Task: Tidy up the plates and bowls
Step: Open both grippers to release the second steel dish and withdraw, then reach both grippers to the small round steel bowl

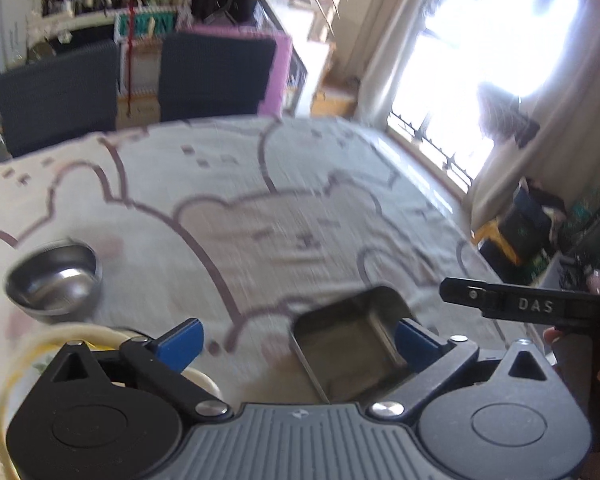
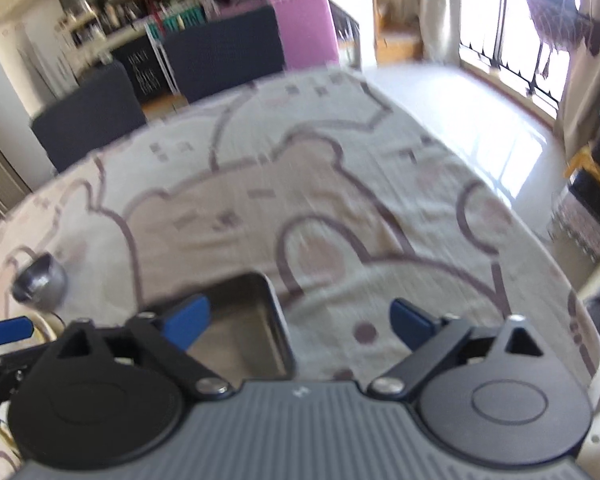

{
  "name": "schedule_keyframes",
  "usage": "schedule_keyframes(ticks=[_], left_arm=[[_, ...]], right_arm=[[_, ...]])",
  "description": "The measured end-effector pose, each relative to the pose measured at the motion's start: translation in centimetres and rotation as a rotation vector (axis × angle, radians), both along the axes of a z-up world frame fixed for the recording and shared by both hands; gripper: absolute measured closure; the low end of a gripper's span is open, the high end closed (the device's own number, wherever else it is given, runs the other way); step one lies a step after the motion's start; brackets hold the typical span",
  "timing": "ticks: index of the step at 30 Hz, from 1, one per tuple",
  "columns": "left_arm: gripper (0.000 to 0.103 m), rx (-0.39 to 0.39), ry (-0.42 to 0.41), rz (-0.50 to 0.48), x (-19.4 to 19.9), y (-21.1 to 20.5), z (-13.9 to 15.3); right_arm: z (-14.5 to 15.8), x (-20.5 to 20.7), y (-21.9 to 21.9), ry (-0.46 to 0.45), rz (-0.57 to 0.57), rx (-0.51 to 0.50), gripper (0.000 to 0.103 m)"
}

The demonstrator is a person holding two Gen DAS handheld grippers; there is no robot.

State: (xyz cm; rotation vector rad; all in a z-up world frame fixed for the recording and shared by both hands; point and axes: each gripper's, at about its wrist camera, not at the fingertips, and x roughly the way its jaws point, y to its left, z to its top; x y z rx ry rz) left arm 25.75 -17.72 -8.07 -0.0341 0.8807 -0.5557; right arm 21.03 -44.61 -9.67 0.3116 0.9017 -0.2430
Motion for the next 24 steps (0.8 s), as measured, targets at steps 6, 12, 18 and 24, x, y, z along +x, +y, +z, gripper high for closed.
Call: schedule_keyframes(ticks=[6, 12, 18, 24], left_arm=[[0.000, -0.028, -0.069, 0.102, 1.2, 4.3, 1.9], [0.000, -0.009, -0.103, 0.290, 3.5, 10.3, 2.0], [0.000, 0.018, -0.090, 0.484, 6.2, 16.9, 0.8], [0.001, 0.030, -0.045, 0.578, 8.2, 20.7, -1.3]], right_arm=[[2.6, 0.6, 2.7, -0.172, 0.020, 0.016, 0.000], [4.2, 3.3, 6.8, -0.269, 0.051, 0.054, 0.000], [3.9, 7.8, 11.5, -0.289, 0.106, 0.147, 0.000], [1.7, 12.7, 16.2, -0.176, 0.187, 0.181, 0.000]])
